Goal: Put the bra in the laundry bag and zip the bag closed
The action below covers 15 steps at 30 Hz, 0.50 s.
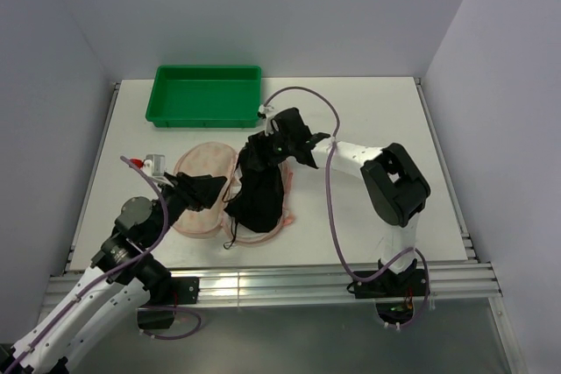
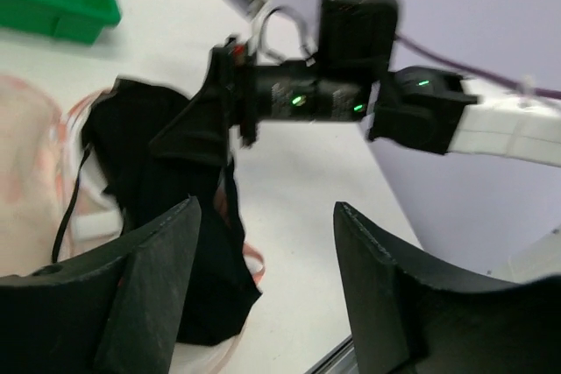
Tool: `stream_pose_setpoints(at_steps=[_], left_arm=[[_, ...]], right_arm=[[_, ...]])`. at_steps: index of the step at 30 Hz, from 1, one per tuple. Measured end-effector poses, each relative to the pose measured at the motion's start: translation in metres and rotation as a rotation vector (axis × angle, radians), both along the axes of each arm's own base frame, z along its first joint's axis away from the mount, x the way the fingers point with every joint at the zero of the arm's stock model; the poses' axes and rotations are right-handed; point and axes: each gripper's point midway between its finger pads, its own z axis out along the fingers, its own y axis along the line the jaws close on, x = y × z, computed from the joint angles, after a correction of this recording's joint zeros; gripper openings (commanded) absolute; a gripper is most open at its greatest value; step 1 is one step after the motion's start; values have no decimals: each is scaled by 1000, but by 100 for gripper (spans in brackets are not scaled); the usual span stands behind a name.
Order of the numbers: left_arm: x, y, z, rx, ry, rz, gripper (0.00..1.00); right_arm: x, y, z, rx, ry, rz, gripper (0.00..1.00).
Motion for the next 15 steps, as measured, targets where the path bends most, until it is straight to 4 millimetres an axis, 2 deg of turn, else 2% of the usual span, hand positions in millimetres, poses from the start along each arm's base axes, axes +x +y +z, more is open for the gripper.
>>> stream_pose_setpoints(at_steps=[1,2,5,8,10,15], left_arm=[[2,0,-6,11,25,7,65],[4,0,-15,29,65,16,65],[6,-1,-45,90,194,29,66],[3,-2,-74,137,308,28,63],[-1,-4,-87,145,351,11,61],[-12,-13,-120,174,451,-54,60]], right_arm=[[1,-1,1,-5,-6,-8,89],[3,-3,3,-10,-13,-21,94],[8,-7,15,-12,-44,-50,98],[10,-10,36,7,-84,-77,99],[12,-13,50,20,-108,-98,100],[15,-32,69,8,-160,-197,100]])
